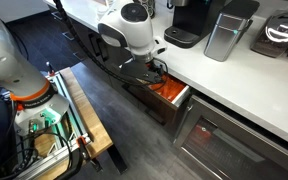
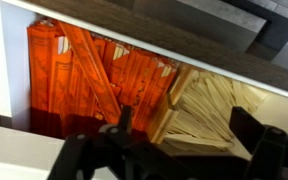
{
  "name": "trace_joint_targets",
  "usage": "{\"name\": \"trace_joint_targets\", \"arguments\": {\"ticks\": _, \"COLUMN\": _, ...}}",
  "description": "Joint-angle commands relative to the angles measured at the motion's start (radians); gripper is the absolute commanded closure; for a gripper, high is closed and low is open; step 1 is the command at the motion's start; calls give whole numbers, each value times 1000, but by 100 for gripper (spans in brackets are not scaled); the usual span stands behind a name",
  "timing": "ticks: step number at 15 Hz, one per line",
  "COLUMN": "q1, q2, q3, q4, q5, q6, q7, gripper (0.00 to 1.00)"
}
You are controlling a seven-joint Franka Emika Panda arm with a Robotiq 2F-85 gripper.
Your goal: Remove one orange packet from the drawer
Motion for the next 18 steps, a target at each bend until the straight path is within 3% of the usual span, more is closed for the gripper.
{"name": "trace_joint_targets", "arguments": {"ticks": 1, "q1": -10, "q2": 56, "q3": 3, "q4": 49, "q5": 29, "q6": -15, "q7": -35, "gripper": 0}}
{"name": "trace_joint_targets", "arguments": {"ticks": 13, "q1": -125, "q2": 343, "q3": 41, "q4": 297, "q5": 96, "q6": -199, "q7": -192, "gripper": 0}}
{"name": "trace_joint_targets", "arguments": {"ticks": 14, "q1": -252, "q2": 340, "q3": 158, "q4": 306, "q5": 59, "q6": -183, "q7": -175, "gripper": 0}}
{"name": "trace_joint_targets", "arguments": {"ticks": 18, "q1": -376, "q2": 381, "q3": 272, "q4": 349, "q5": 91, "q6": -175, "q7": -222, "gripper": 0}}
